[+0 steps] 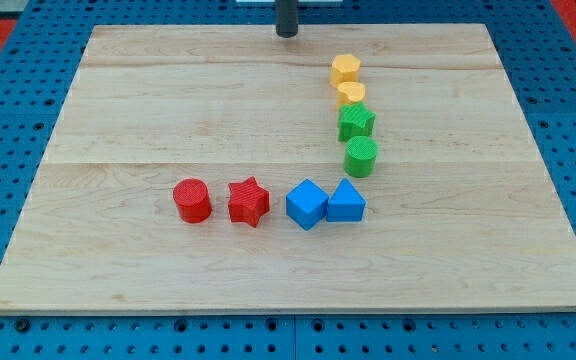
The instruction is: Push the yellow hexagon towards the left center of the board
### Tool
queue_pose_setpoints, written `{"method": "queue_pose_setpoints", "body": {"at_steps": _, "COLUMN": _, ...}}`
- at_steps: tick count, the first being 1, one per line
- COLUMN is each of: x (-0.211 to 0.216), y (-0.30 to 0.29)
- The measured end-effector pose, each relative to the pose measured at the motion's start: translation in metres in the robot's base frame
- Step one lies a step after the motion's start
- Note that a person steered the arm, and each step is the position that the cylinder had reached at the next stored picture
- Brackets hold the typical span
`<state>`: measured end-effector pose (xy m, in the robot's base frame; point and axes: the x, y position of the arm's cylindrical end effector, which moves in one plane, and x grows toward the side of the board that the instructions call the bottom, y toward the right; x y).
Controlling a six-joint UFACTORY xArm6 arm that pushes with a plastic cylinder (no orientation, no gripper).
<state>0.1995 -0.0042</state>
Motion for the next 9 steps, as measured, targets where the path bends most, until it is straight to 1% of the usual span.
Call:
{"method": "queue_pose_setpoints", "body": {"at_steps": 2, "x": 0.000, "y": 0.000}}
{"method": "queue_pose_setpoints", "body": {"at_steps": 4, "x": 0.000, "y": 0.039}}
{"method": "queue_pose_setpoints", "body": {"at_steps": 5, "x": 0.015, "y": 0.080}}
{"method": "queue_pose_setpoints", "body": {"at_steps": 6, "x": 0.056, "y": 0.102}}
{"method": "queue_pose_setpoints", "body": {"at_steps": 7, "x": 0.095, "y": 0.100}}
{"method": "queue_pose_setpoints", "body": {"at_steps": 8, "x": 0.095, "y": 0.033}}
{"method": "queue_pose_setpoints", "body": {"at_steps": 9, "x": 0.106, "y": -0.036}}
